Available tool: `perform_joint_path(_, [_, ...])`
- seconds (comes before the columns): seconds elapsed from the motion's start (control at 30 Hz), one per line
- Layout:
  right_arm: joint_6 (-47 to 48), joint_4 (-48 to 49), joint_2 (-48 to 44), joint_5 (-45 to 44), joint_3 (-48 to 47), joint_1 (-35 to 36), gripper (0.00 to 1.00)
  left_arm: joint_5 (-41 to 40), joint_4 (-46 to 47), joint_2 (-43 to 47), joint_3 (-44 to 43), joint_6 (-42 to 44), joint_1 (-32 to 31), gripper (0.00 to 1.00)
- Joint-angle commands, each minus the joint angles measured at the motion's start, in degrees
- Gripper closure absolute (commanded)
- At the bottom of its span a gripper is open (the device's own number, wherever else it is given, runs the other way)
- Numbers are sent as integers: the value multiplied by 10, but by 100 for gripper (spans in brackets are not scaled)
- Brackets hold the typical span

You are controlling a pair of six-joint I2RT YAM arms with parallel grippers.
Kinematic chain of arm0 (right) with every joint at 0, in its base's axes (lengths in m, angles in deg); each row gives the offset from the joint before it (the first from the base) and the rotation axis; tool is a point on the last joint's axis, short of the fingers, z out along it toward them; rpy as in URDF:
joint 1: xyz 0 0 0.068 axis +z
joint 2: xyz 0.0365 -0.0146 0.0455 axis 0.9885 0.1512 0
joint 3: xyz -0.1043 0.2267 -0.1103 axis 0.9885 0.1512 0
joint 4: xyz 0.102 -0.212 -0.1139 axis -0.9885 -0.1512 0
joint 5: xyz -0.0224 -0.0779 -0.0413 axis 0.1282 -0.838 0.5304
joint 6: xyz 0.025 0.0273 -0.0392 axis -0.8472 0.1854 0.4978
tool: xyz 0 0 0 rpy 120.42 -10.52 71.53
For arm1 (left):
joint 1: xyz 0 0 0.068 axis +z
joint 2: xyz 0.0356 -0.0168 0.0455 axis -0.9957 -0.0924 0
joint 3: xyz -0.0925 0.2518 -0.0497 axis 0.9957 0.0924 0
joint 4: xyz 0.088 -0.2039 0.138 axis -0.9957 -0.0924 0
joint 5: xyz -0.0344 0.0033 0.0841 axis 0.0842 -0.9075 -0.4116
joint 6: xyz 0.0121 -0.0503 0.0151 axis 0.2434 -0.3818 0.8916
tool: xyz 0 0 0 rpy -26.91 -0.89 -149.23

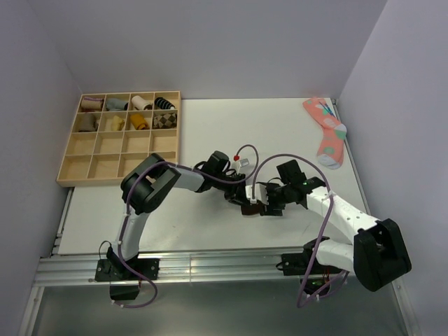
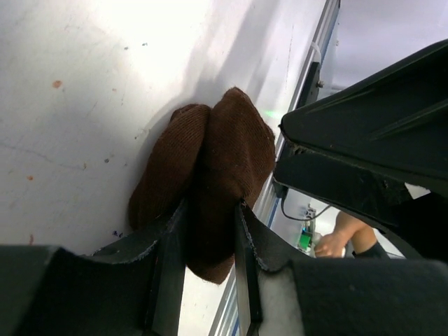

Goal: Roll the socks
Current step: Roll the sock at the center of the board.

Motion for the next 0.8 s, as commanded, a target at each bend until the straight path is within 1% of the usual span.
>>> perform_joint_path(0.0, [4,42,10,-16,5,19,31,-22,-79,-36,26,13,8,100])
perform_joint_path(0.3, [4,49,27,-34,13,50,31,-15,-114,-46,5,26,20,100])
perform_joint_path(0.47, [1,54,35,-42,18,66,31,-11,-119,-54,-9,26,23,100])
perform_joint_path(0.77, [-6,69,72,-56,19,93,31,3,-108,-61,-8,12,31,100])
